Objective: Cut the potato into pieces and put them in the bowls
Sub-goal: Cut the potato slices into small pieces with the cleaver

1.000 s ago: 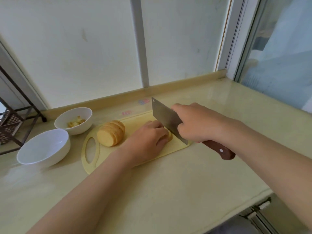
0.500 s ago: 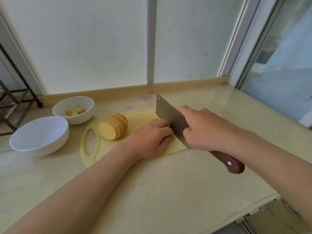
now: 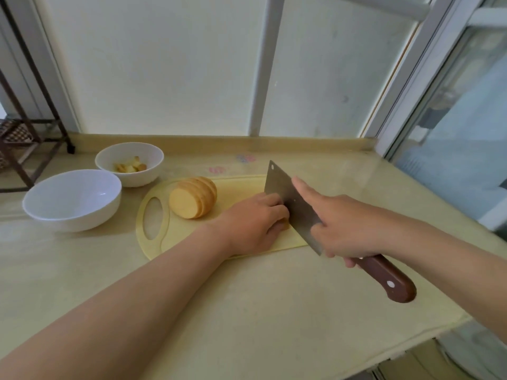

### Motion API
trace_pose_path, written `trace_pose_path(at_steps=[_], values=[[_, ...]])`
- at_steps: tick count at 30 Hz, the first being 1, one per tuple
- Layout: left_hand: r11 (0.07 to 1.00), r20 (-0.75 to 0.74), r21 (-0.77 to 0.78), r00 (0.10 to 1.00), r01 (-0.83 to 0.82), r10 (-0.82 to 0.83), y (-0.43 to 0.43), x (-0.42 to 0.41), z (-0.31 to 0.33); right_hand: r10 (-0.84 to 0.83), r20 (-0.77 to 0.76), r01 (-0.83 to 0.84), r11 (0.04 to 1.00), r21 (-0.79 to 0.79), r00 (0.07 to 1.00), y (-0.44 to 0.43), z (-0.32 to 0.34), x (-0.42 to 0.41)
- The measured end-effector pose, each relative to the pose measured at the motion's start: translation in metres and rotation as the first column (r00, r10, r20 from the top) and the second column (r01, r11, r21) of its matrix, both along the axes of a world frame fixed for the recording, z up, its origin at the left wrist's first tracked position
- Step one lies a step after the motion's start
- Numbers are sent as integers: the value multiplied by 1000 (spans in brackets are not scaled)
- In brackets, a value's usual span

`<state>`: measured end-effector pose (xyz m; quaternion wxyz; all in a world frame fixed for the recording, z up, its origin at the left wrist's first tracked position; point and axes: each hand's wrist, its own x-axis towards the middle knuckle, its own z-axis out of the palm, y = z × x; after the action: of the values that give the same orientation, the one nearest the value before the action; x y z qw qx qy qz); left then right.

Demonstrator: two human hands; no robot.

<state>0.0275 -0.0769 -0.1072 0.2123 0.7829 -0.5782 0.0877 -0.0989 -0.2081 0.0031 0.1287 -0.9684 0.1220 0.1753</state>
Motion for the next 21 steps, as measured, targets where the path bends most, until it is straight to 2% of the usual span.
trace_pose_path(at_steps=[6, 13, 21], values=[[999, -44, -34, 999, 20, -21, 0, -1, -1, -42, 128, 37, 999, 36, 991, 3, -20, 42], [991, -24, -134, 1000, 9, -12, 9, -5, -2, -93, 157, 72, 989, 132, 983, -4, -22, 51], [999, -57, -48, 998, -16, 13, 7, -1, -3, -74, 154, 60, 994, 96, 985, -5, -15, 36]])
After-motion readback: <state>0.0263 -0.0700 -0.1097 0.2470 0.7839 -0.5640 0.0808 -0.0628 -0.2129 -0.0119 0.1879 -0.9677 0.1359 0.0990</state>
